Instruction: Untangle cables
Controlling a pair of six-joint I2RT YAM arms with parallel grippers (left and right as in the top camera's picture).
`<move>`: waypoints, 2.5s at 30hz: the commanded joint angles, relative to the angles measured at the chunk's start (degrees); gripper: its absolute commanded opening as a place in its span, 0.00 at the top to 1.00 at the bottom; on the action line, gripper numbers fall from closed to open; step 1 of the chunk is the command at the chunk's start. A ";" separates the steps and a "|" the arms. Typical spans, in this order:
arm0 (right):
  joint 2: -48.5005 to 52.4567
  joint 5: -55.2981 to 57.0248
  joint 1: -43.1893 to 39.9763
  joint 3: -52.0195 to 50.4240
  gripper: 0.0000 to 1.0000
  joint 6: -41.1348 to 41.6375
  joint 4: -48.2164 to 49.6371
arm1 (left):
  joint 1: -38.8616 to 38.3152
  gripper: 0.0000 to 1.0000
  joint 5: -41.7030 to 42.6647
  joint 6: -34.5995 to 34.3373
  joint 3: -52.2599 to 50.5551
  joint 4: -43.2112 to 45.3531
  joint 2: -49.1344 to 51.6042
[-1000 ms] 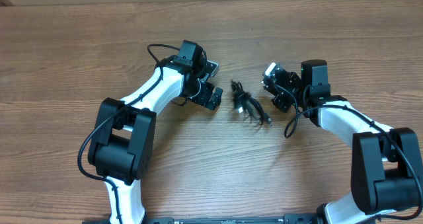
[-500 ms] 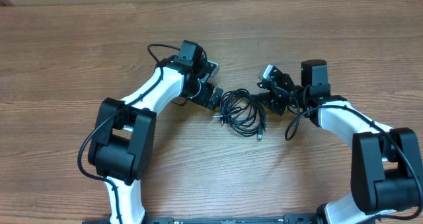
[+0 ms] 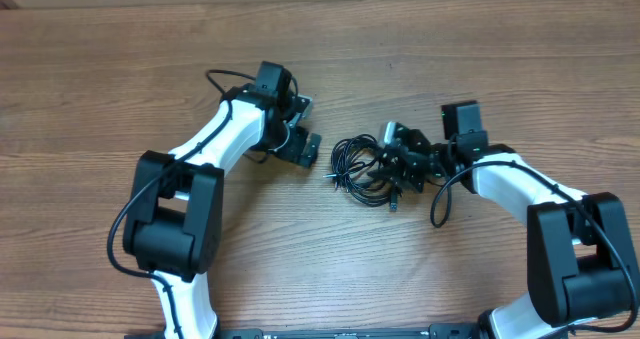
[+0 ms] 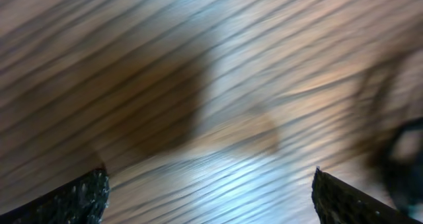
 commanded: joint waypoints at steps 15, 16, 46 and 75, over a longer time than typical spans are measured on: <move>-1.46 16.39 7.37 1.16 0.82 -6.43 2.78 | -2.27 0.00 -8.20 -1.88 -5.27 2.89 -1.57; -1.46 16.37 7.37 1.16 0.85 -6.45 2.80 | -2.25 0.00 -8.20 -1.88 -5.27 2.86 -1.57; -1.40 13.11 8.92 1.16 0.93 -6.45 4.52 | -3.76 0.00 0.42 -3.91 -5.27 0.68 -1.55; -0.33 12.44 10.01 1.16 0.86 -6.43 5.11 | -4.37 0.00 1.95 -5.33 -5.27 3.19 -1.55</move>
